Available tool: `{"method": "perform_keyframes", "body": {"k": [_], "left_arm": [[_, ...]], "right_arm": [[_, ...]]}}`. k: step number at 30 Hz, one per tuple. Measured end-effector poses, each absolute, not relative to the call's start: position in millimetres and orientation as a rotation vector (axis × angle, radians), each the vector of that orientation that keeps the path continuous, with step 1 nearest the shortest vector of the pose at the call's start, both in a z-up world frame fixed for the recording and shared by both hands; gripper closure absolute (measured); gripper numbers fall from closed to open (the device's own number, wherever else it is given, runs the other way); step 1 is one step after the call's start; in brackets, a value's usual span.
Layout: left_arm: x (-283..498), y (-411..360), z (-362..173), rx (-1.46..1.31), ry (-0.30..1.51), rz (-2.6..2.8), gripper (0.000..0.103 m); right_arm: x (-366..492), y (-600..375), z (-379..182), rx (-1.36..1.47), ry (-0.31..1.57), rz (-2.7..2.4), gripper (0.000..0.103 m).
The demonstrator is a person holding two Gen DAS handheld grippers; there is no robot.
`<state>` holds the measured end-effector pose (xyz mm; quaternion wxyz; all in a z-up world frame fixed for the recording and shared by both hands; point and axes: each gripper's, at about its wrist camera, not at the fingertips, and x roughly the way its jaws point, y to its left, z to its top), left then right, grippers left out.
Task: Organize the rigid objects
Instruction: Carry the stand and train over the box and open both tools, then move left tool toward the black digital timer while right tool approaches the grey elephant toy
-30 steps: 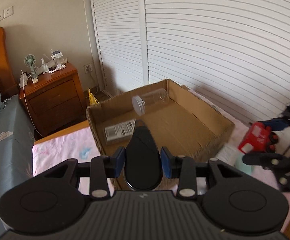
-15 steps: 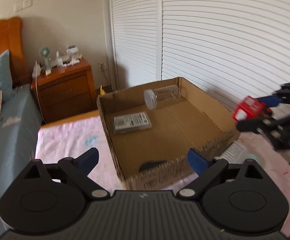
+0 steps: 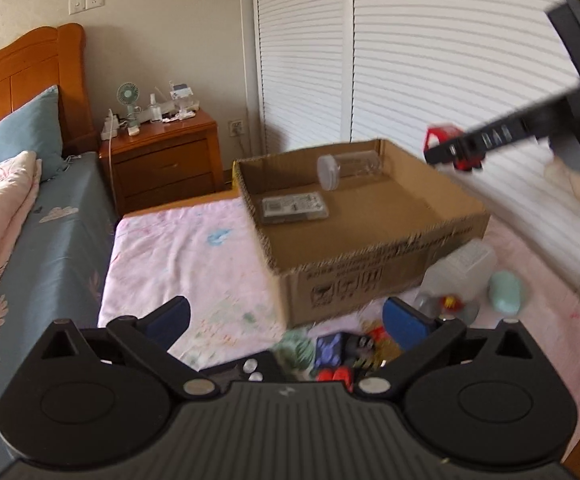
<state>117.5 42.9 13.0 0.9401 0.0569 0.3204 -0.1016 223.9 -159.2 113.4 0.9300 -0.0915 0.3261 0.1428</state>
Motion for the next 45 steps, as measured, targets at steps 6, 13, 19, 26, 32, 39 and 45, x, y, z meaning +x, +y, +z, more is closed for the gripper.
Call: {"method": "perform_keyframes", "body": {"k": [6, 13, 19, 26, 32, 39, 45], "left_arm": [[107, 54, 1, 0.090, 0.704, -0.207, 0.001], [104, 60, -5, 0.063, 0.724, -0.186, 0.001], [102, 57, -4, 0.063, 0.734, -0.198, 0.001], [99, 51, -8, 0.066, 0.753, -0.199, 0.001], [96, 51, -10, 0.058, 0.770, -0.194, 0.001], [92, 55, -11, 0.044, 0.780, -0.182, 0.001], [89, 57, -12, 0.040, 0.780, -0.183, 0.001]], "right_arm": [[241, -147, 114, -0.189, 0.676, 0.292, 0.042], [230, -141, 115, -0.195, 0.658, 0.326, 0.000], [208, -147, 108, -0.213, 0.676, 0.297, 0.000], [189, -155, 91, -0.209, 0.709, 0.268, 0.000], [172, -147, 68, -0.222, 0.743, 0.274, 0.000], [151, -143, 51, -0.244, 0.738, 0.268, 0.000], [125, -156, 51, -0.176, 0.755, 0.316, 0.000]]}}
